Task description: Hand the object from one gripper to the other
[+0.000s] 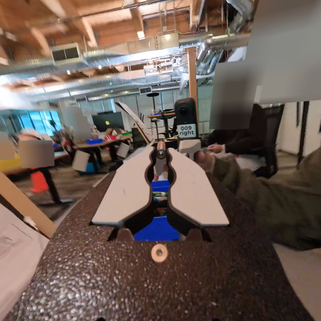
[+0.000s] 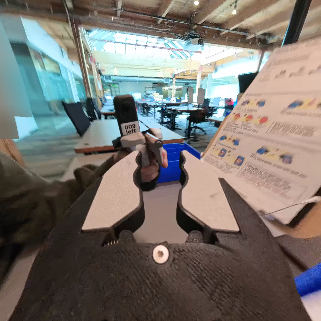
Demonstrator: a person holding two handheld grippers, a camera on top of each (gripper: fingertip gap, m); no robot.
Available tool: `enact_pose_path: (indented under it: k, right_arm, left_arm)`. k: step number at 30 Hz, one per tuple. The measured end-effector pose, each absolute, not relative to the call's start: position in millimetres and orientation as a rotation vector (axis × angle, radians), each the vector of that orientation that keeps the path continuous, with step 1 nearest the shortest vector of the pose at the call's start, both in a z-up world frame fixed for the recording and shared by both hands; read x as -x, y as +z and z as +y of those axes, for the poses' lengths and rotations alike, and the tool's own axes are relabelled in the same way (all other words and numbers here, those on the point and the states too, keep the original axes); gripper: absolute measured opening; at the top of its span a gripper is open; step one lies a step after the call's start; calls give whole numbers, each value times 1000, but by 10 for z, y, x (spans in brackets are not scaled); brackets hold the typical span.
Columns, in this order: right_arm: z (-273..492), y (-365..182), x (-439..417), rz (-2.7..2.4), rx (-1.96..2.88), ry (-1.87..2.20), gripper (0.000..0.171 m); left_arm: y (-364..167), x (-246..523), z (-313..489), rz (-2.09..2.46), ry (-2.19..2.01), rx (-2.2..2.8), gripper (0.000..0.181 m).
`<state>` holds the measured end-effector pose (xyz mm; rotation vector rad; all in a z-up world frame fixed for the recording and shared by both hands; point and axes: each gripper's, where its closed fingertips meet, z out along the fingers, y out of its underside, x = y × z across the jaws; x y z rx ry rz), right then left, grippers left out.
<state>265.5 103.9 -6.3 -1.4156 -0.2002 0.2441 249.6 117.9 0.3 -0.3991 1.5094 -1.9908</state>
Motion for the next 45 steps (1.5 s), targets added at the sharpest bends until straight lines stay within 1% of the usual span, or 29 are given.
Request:
enact_pose_path:
  k: [4,7,9,11,17,27,30,33,35,36,39,42,43,45]
  right_arm:
    - [1044,-72,-2509,-92,1404,656,42]
    - [1003,-98,-2373,-118,1413,843,41]
    - [1007,-110,-2379,-103,1421,859,38]
    - [999,-126,-2385,-93,1427,890,28]
    - [983,-175,-2377,-81,1441,976,11]
    - [1001,-192,-2401,-120,1448,913,10]
    - [1026,-187,-2428,-153,1454,830,10]
    - [1029,-144,-2515,-192,1442,653,10]
    - [1039,-130,-2628,-230,1453,398,11]
    - [1040,-134,-2674,-263,1466,260,10]
    - [1038,-63,-2788,-339,1430,-127,10]
    - [1067,-57,-2872,-386,1443,-429,10]
    - [1086,-91,-2890,-418,1465,-524,10]
    - [1124,-160,-2953,-478,1510,-733,11]
  left_arm:
    - [-43,-2403,1077,1525,-1743,144,10]
    - [-134,-2426,1067,1528,-1551,36,10]
    - [-166,-2417,1068,1526,-1493,-13,10]
    - [-164,-2376,1055,1510,-1459,-72,10]
    - [-203,-2307,1006,1513,-1401,-172,10]
    - [-215,-2358,1027,1500,-1342,-163,10]
    - [-224,-2408,1074,1519,-1395,-72,11]
    - [-136,-2447,1154,1489,-1533,89,26]
    - [-74,-2470,1199,1513,-1743,270,41]
    - [-57,-2498,1220,1531,-1855,385,45]
    - [-91,-2667,1310,1544,-2047,756,43]
    - [-175,-2805,1331,1518,-2072,985,48]
    - [-204,-2834,1310,1527,-2041,1018,53]
    - [-279,-2861,1232,1587,-1938,1046,56]
